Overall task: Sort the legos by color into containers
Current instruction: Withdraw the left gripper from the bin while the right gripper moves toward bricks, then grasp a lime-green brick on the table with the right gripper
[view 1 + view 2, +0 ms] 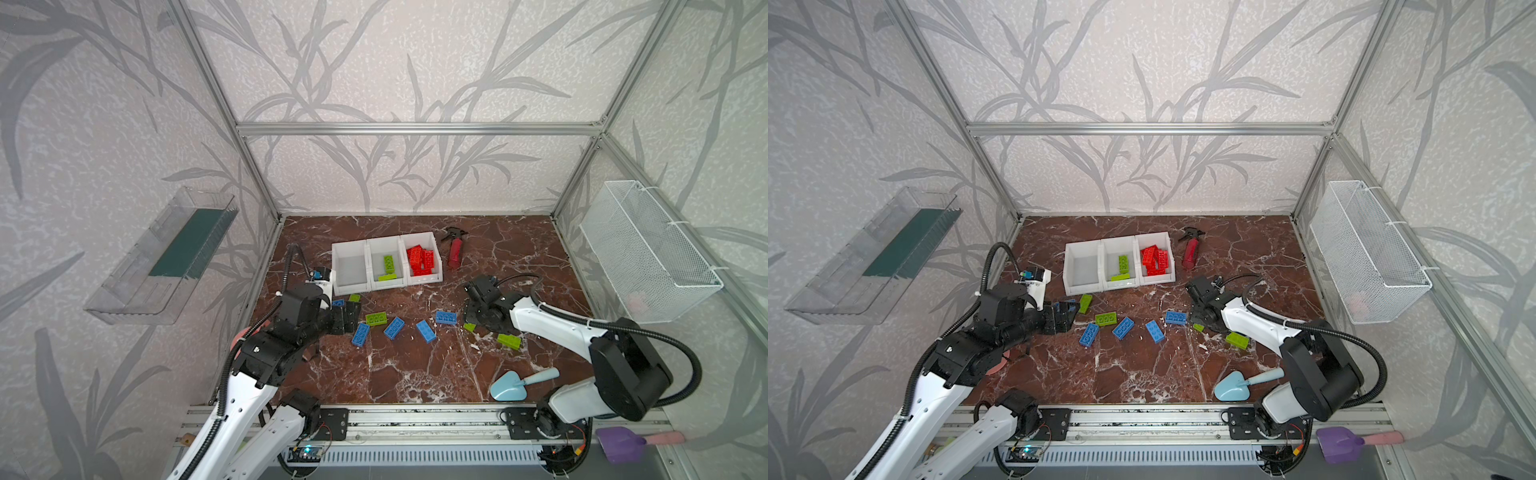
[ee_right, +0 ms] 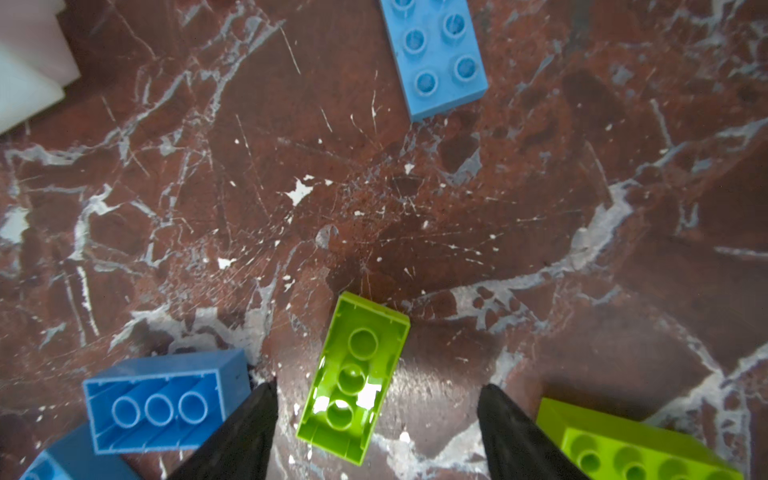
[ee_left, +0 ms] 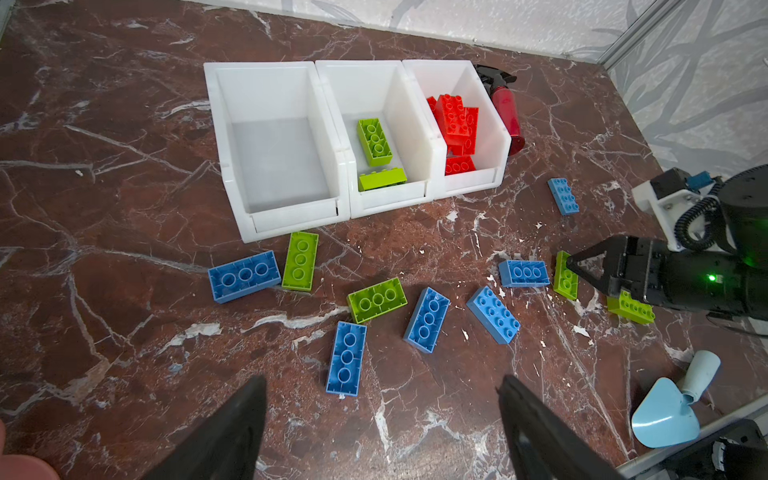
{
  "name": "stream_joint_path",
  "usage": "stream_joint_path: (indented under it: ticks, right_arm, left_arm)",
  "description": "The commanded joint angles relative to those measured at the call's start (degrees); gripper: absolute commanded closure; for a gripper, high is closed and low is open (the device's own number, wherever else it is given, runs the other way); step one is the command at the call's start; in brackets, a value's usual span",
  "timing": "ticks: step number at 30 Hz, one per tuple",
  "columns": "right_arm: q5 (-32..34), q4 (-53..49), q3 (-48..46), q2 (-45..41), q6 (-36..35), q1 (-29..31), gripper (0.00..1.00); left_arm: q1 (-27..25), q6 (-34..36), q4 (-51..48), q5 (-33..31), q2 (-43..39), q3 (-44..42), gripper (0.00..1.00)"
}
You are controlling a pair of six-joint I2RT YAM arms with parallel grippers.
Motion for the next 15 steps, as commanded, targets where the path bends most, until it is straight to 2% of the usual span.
stream_joint_path:
  ticks: [1, 9, 12, 15]
  right_arm:
    - [2.38, -2.2, 3.05, 3.08, 1.87, 0.46, 0.23]
    - [2.38, -7.64, 10.22, 11.1, 3.82, 1.4, 0.26]
    - [1.33, -9.1, 12.08, 14.67, 3.48, 1.53, 0.34]
    - [0.75, -11.19, 13.34, 16.36, 4.44, 1.48, 0.37]
  left_arm:
    - [-0.04, 0.33, 1.21, 0.49, -2.64, -1.53, 0.12]
    - [-0.38, 0.24, 1.67, 0.87, -4.89, -2.18, 0.12]
    - [-0.78, 0.42, 1.66, 0.33, -5.61, -2.29, 0.12]
    - [-1.25, 0.66, 1.67, -0.24, -6.37, -2.3, 0.12]
